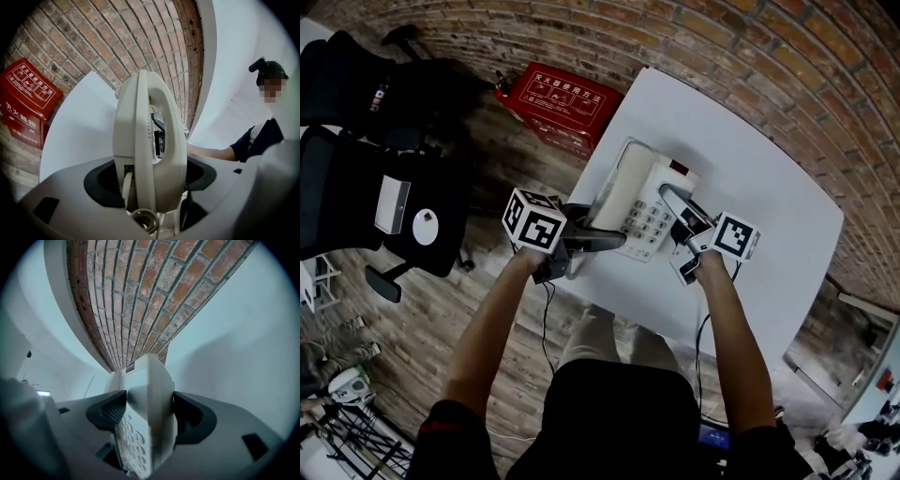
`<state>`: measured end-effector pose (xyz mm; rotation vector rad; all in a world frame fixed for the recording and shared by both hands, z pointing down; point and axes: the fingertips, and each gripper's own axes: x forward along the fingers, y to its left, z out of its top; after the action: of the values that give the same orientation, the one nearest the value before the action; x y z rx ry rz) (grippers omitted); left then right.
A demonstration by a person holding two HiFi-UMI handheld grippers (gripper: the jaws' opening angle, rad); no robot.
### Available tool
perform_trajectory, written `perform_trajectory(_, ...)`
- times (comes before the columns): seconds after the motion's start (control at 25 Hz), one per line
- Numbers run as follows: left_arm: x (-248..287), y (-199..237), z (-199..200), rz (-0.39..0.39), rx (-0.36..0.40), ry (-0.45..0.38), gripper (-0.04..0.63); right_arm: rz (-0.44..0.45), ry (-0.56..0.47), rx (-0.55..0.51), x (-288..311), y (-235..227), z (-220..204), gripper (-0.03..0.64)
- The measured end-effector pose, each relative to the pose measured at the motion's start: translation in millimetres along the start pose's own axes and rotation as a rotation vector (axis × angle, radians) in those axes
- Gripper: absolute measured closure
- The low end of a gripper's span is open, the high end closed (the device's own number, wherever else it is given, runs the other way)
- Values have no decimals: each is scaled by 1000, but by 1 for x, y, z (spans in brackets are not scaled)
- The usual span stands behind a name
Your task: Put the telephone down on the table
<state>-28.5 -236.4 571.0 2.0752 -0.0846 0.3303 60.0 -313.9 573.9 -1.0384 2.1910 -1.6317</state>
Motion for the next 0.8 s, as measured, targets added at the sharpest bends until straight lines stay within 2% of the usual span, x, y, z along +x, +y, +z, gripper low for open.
perform_trajectory(0.28,0,14,0,21,-1,16,249,-56,19,-4,6,-15,-4,321)
perform_trajectory(0.8,-2,35,1,29,-18,28,249,-82,31,18,21,-33,-6,321)
